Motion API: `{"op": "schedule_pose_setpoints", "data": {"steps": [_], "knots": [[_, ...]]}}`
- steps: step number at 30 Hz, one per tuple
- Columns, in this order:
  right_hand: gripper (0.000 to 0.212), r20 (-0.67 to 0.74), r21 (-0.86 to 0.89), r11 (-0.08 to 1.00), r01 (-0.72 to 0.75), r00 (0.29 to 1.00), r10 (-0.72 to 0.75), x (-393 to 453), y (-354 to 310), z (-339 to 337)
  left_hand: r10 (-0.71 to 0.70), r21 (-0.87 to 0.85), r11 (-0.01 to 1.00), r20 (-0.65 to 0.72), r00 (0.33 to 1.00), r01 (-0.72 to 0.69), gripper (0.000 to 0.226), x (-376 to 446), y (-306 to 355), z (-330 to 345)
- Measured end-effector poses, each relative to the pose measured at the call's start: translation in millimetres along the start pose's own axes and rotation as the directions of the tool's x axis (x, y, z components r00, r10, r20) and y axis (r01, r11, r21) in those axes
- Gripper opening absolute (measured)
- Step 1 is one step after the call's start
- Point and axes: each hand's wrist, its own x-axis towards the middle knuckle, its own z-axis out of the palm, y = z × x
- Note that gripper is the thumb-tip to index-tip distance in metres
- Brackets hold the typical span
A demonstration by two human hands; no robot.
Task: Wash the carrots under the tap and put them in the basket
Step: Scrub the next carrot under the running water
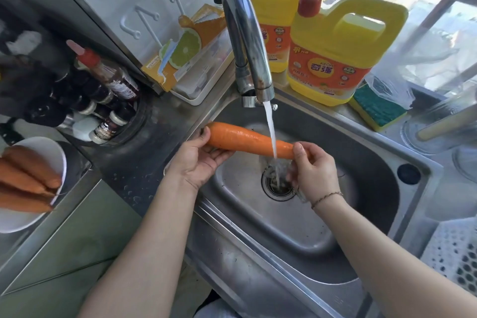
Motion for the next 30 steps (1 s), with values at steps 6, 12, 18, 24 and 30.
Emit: {"op": "schedule_pose_setpoints", "data": {"steps": [6,12,18,24,30], "knots": [[0.027,0.075,0.063,0.969,-0.24,0.969,0.235,6,-7,-3,0.035,0.026,0.999,0.036,0.999,-0.036,0.043,2,-3,-8],[0.031,0.243,0.15,0.923,-0.354,0.918,0.313,4,-9,7,0.141,0.049,0.988,0.074,0.987,-0.145,0.03,1,8,-19],[0.033,0.04,-0.253,0.887,0.386,0.921,-0.389,3,5,25,0.151,0.056,0.987,-0.028,0.988,-0.15,0.033,0,22,-25],[0.025,0.231,0.219,0.859,-0.463,0.88,0.416,8,-30,28,0.212,0.077,0.974,0.019,0.977,-0.213,0.034,-5,27,-32],[0.032,0.266,0.326,0.904,-0.276,0.945,0.192,-1,-16,32,0.147,0.059,0.988,-0.071,0.987,-0.143,0.024,-3,32,-33]]}}
